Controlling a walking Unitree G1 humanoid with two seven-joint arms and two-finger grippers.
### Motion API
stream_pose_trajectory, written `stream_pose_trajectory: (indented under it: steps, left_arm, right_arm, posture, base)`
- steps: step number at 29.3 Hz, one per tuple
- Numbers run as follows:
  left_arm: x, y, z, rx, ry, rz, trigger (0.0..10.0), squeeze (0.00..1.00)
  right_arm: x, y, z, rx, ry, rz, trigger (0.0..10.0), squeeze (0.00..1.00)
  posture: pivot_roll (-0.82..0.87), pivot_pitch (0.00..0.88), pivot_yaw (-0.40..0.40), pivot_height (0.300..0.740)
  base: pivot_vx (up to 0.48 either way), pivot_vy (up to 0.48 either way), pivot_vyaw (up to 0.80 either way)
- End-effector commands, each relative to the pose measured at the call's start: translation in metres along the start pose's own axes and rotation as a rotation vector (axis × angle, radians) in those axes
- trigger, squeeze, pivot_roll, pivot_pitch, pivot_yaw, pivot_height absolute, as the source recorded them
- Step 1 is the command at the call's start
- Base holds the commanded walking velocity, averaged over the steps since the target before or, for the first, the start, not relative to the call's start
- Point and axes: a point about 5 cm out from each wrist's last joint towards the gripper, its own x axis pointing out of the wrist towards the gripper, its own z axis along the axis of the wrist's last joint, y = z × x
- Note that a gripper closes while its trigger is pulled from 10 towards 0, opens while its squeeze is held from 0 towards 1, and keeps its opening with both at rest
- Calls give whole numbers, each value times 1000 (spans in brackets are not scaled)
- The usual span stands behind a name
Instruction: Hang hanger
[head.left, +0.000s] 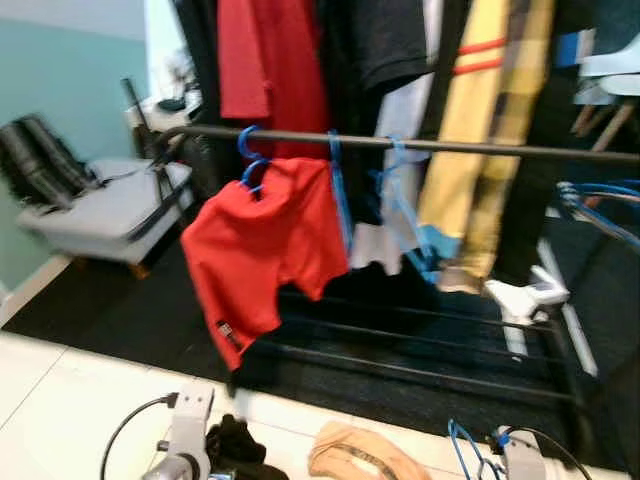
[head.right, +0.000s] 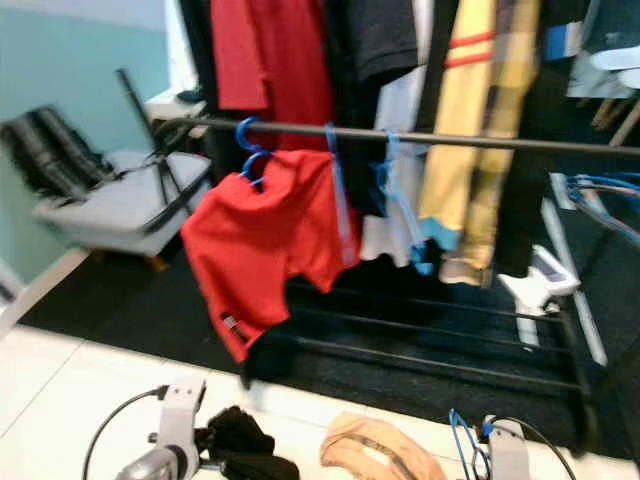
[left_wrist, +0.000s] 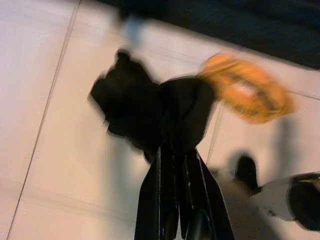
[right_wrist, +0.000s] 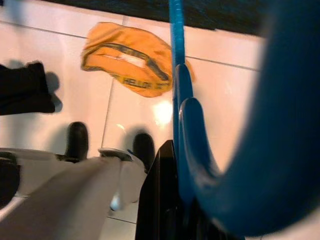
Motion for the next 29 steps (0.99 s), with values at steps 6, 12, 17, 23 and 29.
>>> stream_pose_trajectory:
  steps: [6,12,17,23,29]
  left_arm:
    - [-2,13,-4,-10,50,35,10000,0]
    - [-1,12,0,23,56,18,10000,0]
    - [-4,15,-9,39,73,8,10000,0]
    - [-4,15,-10,41,75,-2,10000,0]
    - [-4,15,-9,50,74,-16,10000,0]
  right_arm:
    - [0,2,-10,-20,34,6,10000,0]
    - [0,1,-7,-33,34,14,10000,0]
    - [0,1,-6,-44,34,17,10000,0]
    - [0,1,-6,-54,36,18,10000,0]
    - [0,1,-6,-58,36,22,10000,0]
  posture:
    - [-11,0,14,740]
    - [21,0,10,740]
    - [30,0,-4,740]
    - [32,0,-12,740]
    - [30,0,-8,740]
  base:
    - [0,0,775]
    - [0,0,775]
    - [0,0,775]
    - [0,0,775]
    - [0,0,775]
